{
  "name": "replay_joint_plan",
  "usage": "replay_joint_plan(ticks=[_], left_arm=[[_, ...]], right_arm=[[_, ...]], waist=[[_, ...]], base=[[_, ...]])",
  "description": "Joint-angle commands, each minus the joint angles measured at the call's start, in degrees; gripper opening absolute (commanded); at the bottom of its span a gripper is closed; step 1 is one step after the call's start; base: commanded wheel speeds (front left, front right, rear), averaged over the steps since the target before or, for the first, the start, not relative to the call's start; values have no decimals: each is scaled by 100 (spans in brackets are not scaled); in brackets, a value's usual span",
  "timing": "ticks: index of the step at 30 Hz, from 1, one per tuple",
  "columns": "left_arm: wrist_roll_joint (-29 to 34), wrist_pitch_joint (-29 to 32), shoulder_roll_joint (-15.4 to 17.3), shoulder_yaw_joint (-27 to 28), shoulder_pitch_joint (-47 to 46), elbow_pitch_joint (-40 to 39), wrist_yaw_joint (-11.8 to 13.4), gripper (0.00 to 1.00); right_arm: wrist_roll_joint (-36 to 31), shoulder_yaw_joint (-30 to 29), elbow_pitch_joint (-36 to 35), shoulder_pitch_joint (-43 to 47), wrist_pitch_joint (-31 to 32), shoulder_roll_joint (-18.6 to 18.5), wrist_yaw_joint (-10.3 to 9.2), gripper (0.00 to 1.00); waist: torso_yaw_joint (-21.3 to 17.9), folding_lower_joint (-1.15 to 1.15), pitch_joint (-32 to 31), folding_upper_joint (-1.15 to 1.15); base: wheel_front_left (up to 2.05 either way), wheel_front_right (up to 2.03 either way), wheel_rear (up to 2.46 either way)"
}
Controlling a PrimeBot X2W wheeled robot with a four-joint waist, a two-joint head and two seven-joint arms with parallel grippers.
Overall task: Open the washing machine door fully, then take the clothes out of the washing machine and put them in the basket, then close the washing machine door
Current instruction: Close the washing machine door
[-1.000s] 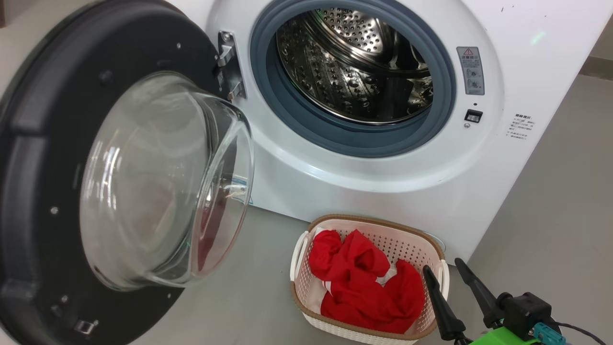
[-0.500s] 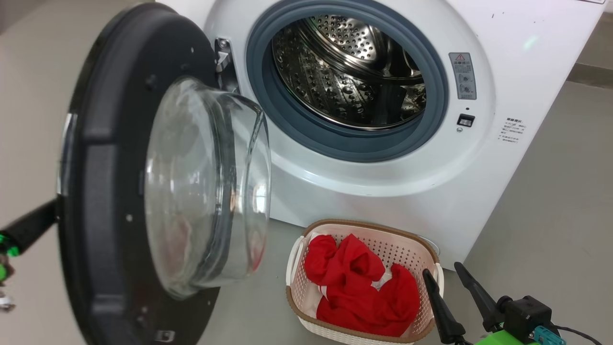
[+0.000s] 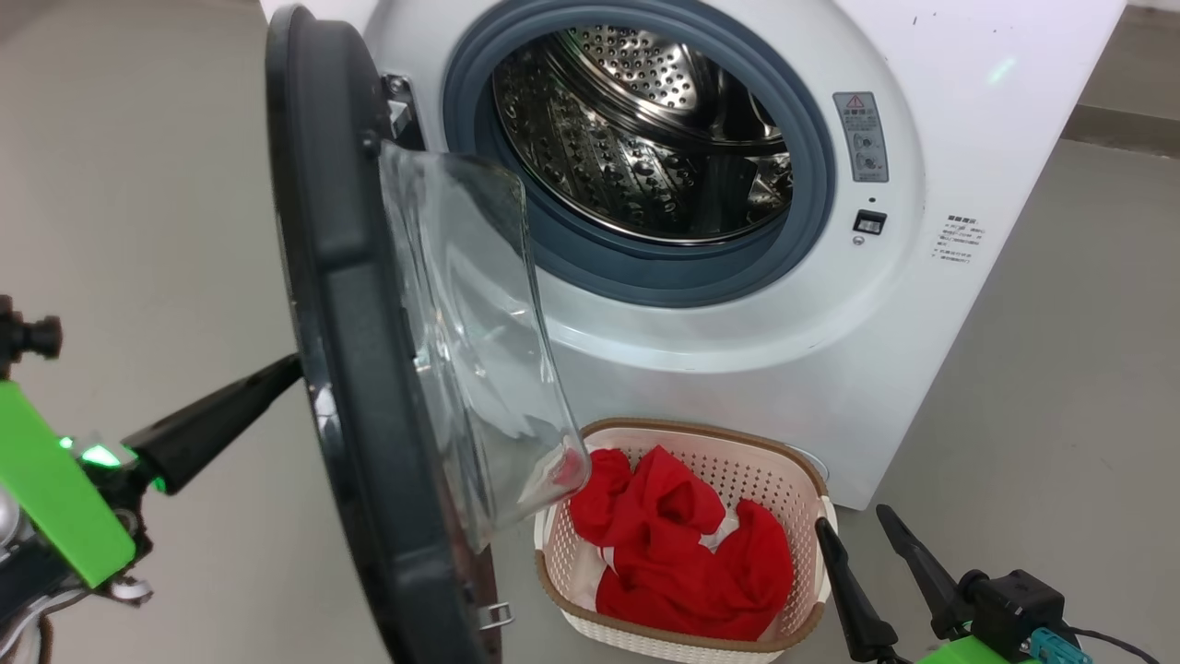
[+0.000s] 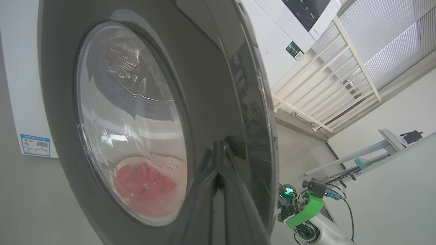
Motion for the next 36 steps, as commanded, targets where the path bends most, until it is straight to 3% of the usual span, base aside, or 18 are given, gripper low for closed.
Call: replay_joint_plan(ticks=[1,15,22,23,25,31,33,34,36], left_arm=[[-63,-82,147,169,-391,-245,-45,0],[27,-961,278,-78,-120,62,-45,0],[247,-1819,164,-159,397,473,-45,5],[264,-1960,130,-174,477,541,-45,8],[299,-2261,72,-173,632,702,-45,27],[311,-2979,-96,-251,1067,1113,-45,29],[266,-3161,-151,-284,1188,1194,-45,45],[260,-3242,-164,-321,1251,1215,-45,62],[216,-3458,-226,-338,1356,1301,-45,80]], right_arm=[[-4,93,-157,-102,-37,-3,36,100],[31,62,-166,-70,-37,-3,36,100],[64,82,-170,-15,-37,-3,36,100],[64,88,-171,-8,-37,-3,36,100],[66,87,-167,-1,-37,-3,36,100],[71,151,-170,-68,-37,-3,36,100],[71,183,-168,-93,-37,-3,36,100],[68,195,-164,-107,-37,-3,36,100],[58,216,-150,-143,-37,-3,36,100]], waist=[[-21,0,17,0],[-14,0,-31,0],[70,0,-116,0],[82,0,-126,0],[106,0,-138,0],[183,0,-150,0],[196,0,-140,0],[199,0,-132,0],[207,0,-118,0]], base=[[0,0,0],[0,0,0],[0,0,0],[0,0,0],[0,0,0],[0,0,0],[0,0,0],[0,0,0],[0,0,0]])
